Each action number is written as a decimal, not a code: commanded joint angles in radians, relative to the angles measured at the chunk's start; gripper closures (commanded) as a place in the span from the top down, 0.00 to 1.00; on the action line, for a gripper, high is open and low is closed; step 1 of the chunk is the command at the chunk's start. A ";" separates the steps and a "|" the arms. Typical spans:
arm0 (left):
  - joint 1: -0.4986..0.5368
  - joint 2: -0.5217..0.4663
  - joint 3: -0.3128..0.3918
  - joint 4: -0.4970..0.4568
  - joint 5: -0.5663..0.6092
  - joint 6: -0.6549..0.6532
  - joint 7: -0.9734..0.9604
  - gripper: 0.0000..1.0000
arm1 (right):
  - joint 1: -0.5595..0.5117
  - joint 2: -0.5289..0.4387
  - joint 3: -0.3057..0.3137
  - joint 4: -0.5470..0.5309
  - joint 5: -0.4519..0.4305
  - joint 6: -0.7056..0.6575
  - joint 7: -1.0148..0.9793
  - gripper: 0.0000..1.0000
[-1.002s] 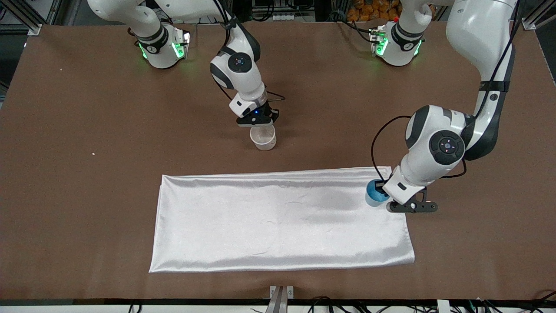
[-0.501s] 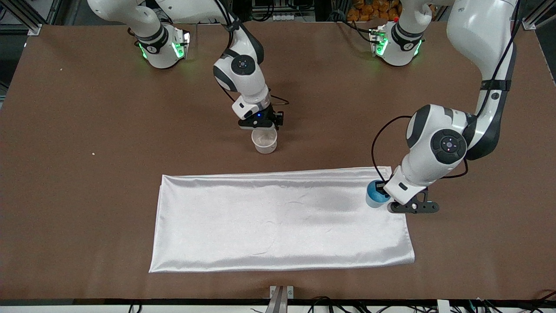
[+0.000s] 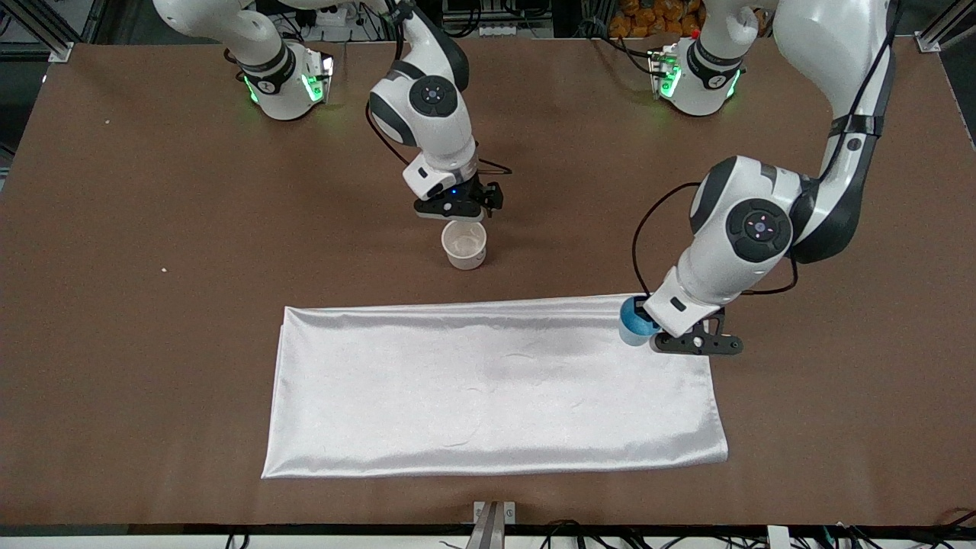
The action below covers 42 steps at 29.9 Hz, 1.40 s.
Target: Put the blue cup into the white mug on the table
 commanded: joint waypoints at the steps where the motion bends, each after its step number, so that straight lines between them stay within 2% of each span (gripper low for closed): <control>1: -0.018 -0.029 -0.043 -0.009 0.028 -0.032 -0.105 0.00 | -0.066 -0.033 0.001 0.083 -0.013 -0.179 -0.089 1.00; 5: -0.024 -0.028 -0.092 -0.009 0.028 -0.032 -0.196 0.00 | -0.136 -0.033 0.003 0.123 -0.013 -0.243 -0.190 1.00; 14: -0.047 -0.017 -0.207 -0.002 0.022 -0.031 -0.358 0.00 | -0.359 -0.018 0.003 0.128 -0.009 -0.246 -0.489 1.00; 30: -0.266 0.040 -0.206 0.039 0.028 -0.005 -0.572 0.00 | -0.690 0.053 0.003 0.180 -0.003 -0.243 -0.934 1.00; 34: -0.324 0.066 -0.195 0.053 0.029 0.014 -0.635 0.00 | -0.727 0.062 0.004 0.178 0.002 -0.243 -0.996 1.00; 42: -0.386 0.122 -0.181 0.054 0.049 0.071 -0.684 0.00 | -0.741 0.076 0.004 0.145 0.002 -0.237 -0.999 1.00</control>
